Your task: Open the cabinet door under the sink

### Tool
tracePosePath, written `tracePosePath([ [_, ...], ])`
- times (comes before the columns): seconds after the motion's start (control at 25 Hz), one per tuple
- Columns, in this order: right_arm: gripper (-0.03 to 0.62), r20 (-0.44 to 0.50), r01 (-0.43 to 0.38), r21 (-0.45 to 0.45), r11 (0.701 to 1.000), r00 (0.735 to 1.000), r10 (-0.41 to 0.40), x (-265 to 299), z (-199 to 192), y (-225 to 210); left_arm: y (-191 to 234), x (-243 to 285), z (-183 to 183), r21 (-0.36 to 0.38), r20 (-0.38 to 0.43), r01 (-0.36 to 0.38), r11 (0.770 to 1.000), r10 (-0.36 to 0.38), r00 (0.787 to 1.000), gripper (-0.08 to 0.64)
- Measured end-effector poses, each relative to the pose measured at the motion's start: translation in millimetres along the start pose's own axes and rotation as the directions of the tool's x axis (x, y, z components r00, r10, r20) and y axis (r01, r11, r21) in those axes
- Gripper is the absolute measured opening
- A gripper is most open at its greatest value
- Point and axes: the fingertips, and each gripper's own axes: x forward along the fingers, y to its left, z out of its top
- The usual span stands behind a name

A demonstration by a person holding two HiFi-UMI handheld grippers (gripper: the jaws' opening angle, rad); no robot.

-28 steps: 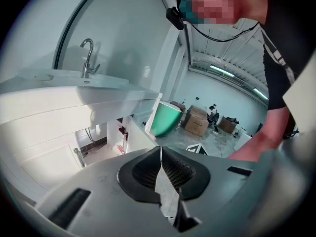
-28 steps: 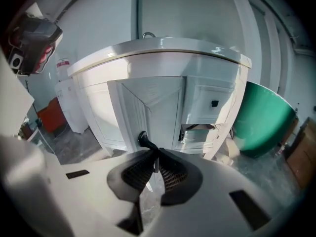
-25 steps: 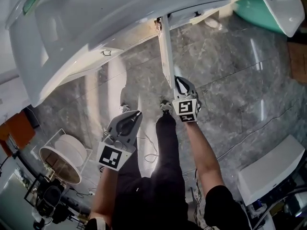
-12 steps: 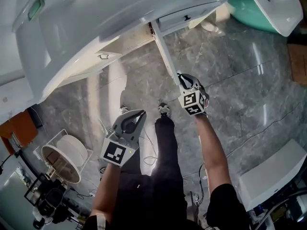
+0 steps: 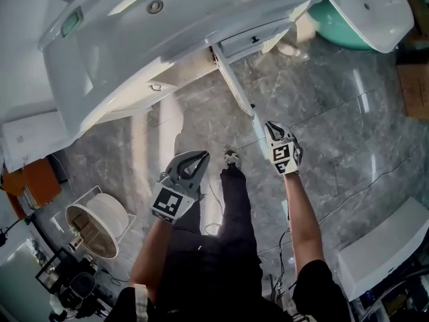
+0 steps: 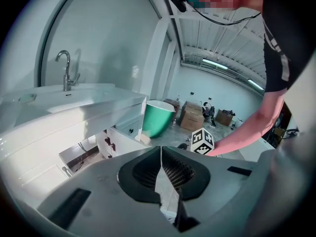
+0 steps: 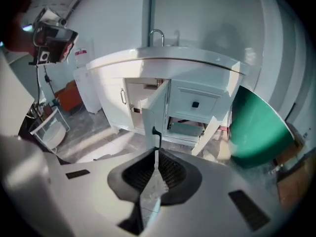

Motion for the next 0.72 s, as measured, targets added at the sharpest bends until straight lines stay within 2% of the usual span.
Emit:
tracePosePath([
  [0.16, 0.058, 0.068, -0.117, 0.129, 0.985, 0.992, 0.109, -62, 17, 40, -11, -24, 15, 0.035, -0.012, 0.018, 0.999, -0.018, 1.0, 0.017],
  [0.28, 0.058, 0.147, -0.172, 0.166, 0.971, 0.978, 0.148, -108, 50, 72, -18, -41, 28, 0.051, 0.001, 0.036, 0.998, -0.036, 0.999, 0.017],
  [0.52, 0.058, 0.28, -0.185, 0.178, 0.966, 0.951, 0.13, -183, 141, 143, -22, -93, 42, 0.035, 0.038, 0.084, 0.996, -0.085, 0.996, 0.017],
  [0.64, 0.06, 0.315, -0.169, 0.16, 0.972, 0.942, 0.112, -212, 182, 165, -20, -122, 52, 0.007, 0.077, 0.079, 0.997, -0.079, 0.994, 0.017],
  [0.72, 0.06, 0.323, -0.142, 0.131, 0.981, 0.942, 0.093, -221, 203, 171, -9, -138, 61, 0.04, 0.099, 0.054, 0.998, -0.057, 0.993, 0.017],
])
